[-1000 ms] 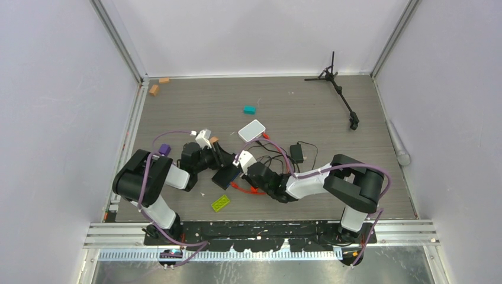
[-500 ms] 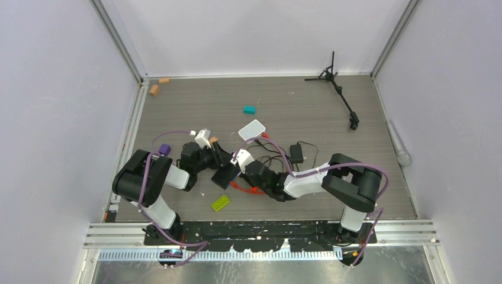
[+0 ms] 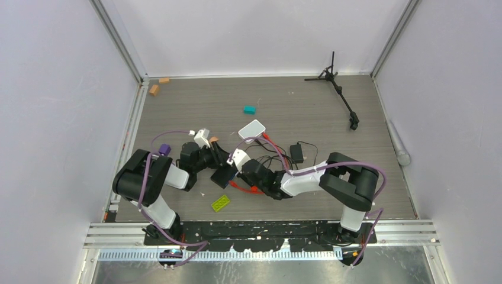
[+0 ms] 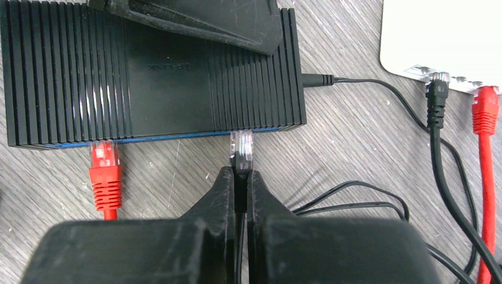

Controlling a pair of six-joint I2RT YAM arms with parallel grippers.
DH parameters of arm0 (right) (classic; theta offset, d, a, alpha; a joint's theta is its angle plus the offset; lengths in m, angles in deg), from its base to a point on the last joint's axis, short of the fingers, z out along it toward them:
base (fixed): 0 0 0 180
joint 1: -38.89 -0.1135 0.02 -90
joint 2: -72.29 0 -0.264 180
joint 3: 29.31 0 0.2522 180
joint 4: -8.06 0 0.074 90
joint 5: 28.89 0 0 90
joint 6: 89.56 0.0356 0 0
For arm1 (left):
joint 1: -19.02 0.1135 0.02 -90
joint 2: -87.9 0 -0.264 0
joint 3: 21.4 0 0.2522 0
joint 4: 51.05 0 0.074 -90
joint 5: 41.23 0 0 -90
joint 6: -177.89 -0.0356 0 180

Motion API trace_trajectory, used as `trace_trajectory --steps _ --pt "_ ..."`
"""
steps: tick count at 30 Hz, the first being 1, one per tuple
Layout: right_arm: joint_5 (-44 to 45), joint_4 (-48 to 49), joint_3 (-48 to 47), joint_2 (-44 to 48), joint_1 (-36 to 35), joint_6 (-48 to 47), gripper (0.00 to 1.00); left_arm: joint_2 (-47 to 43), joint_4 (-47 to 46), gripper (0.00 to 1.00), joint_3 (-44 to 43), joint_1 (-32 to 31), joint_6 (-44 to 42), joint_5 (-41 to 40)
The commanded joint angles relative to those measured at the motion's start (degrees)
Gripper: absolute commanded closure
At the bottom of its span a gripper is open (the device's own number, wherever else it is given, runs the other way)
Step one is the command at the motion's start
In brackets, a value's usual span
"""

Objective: Insert the plug into the switch port
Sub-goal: Insert the connector into the switch port.

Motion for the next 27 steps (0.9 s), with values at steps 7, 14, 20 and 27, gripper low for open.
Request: trace_trajectory --steps 7,14,20,27 --pt "-1.11 -2.54 -9.14 0.14 0.38 -6.87 1.0 2.38 -3.91 0.62 1.27 -0.55 -0.07 4.82" --pt "-3.77 -5.3 -11.72 -0.14 1.77 -10.05 1.0 4.4 -6.78 0.63 1.1 -0.59 0.5 6.51" --pt "-4.38 -4.48 -11.63 -0.18 3.41 -10.78 1.0 4.39 -7.08 0.64 1.25 -0.68 0.29 6.85" --pt "0.41 -2.49 -12.1 -1.27 3.58 -8.29 1.0 4.64 -7.52 0.64 1.29 -0.68 0.49 6.5"
